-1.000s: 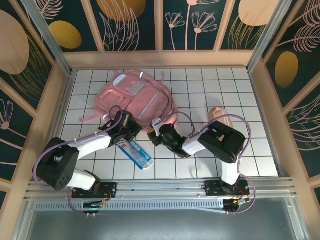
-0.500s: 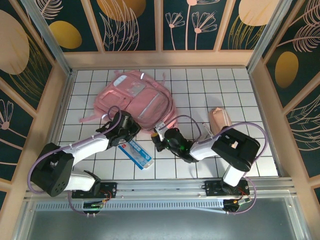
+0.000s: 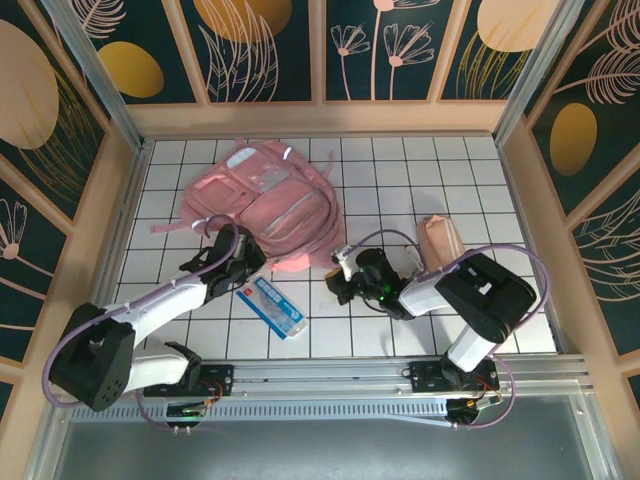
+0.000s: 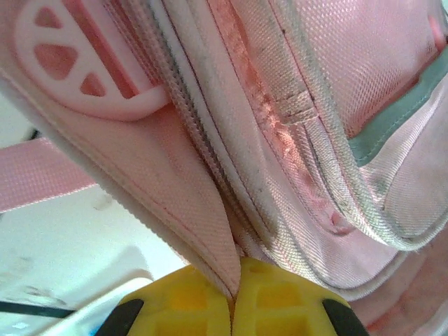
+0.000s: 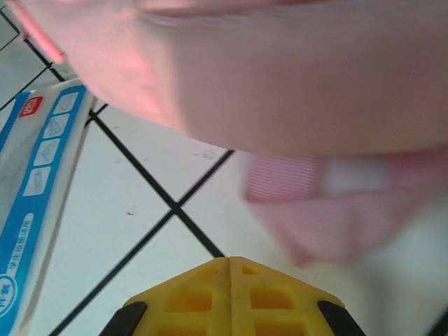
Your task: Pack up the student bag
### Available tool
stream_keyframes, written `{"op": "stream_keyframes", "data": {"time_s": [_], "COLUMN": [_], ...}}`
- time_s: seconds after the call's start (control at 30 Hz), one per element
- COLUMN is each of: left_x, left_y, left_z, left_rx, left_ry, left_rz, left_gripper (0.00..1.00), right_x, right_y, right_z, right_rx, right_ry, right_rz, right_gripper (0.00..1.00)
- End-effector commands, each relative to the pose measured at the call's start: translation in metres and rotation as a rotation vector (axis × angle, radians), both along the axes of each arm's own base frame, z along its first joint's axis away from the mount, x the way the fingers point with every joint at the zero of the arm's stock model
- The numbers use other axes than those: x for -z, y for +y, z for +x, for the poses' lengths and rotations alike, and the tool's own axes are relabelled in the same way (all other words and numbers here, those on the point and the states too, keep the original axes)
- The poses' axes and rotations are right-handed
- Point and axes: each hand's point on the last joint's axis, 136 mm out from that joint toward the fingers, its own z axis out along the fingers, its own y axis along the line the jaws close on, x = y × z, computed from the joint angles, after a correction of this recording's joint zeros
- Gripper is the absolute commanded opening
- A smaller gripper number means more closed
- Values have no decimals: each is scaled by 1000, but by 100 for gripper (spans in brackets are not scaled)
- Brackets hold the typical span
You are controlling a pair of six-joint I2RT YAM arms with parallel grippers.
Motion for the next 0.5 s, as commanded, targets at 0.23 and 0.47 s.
{"op": "stream_keyframes", "data": {"time_s": [0.23,0.47], "left_x": [-32,-71], "left_y": [-76,-81], "left_z": [-5,4], "left_rx": [91,89], "left_ry": [127,49], "left_rz": [-512,-520], "left_gripper": [0,0], "right_x": [-69,-114], "right_y": [21,-31], "right_z": [26,41], "right_rx": [149,740], "right_ry": [-162,95], "right_rz": [-84,1], "right_gripper": [36,97]}}
